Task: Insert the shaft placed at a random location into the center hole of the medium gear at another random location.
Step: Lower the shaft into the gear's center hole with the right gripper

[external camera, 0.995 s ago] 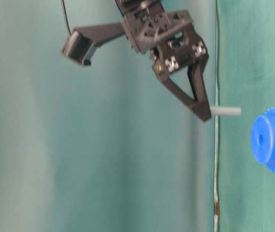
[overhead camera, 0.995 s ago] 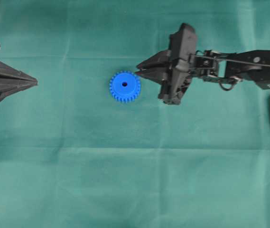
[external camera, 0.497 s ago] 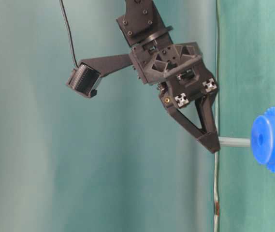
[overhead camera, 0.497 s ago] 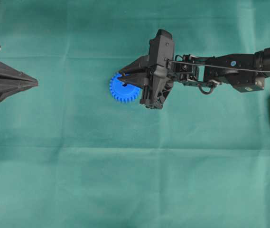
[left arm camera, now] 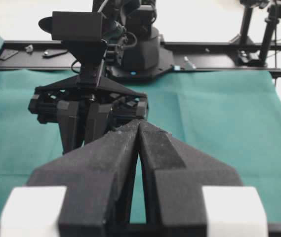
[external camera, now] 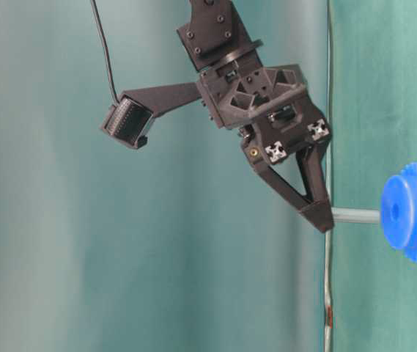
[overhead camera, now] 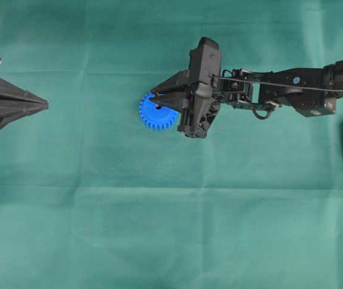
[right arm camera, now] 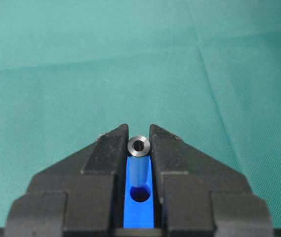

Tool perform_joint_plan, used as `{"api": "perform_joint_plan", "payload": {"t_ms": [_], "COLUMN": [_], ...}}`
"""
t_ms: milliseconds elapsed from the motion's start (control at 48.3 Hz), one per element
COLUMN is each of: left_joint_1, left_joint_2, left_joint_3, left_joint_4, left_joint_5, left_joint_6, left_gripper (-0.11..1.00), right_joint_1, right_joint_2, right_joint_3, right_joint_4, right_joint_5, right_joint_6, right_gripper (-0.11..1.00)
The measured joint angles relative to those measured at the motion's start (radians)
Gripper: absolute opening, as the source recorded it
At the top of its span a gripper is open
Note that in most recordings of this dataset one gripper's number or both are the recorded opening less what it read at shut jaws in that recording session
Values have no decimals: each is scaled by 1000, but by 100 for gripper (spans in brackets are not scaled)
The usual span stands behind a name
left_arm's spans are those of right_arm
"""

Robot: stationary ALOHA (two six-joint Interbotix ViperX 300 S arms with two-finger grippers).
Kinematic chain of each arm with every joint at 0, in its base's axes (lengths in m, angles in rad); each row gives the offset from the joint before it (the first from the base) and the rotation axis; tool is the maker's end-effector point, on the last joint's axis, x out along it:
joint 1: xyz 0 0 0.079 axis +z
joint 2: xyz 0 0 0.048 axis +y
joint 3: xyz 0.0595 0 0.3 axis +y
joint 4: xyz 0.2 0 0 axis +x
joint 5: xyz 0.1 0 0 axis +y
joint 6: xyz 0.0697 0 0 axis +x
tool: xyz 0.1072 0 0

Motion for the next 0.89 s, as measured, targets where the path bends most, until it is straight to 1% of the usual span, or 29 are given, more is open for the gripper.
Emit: {"api": "perform_joint_plan", "payload": {"t_ms": [891], "left_joint_1": [0], "left_joint_2": [0], "left_joint_3": [2], "left_joint_4": [0], "left_joint_5": [0], "left_joint_6": [0], "left_gripper": [0], "right_joint_1": [-8], "right_joint_2": [89], "right_joint_3": [-2], "right_joint_4": [0], "right_joint_5": [-6], "right_joint_6": [-2], "right_gripper": [13]}}
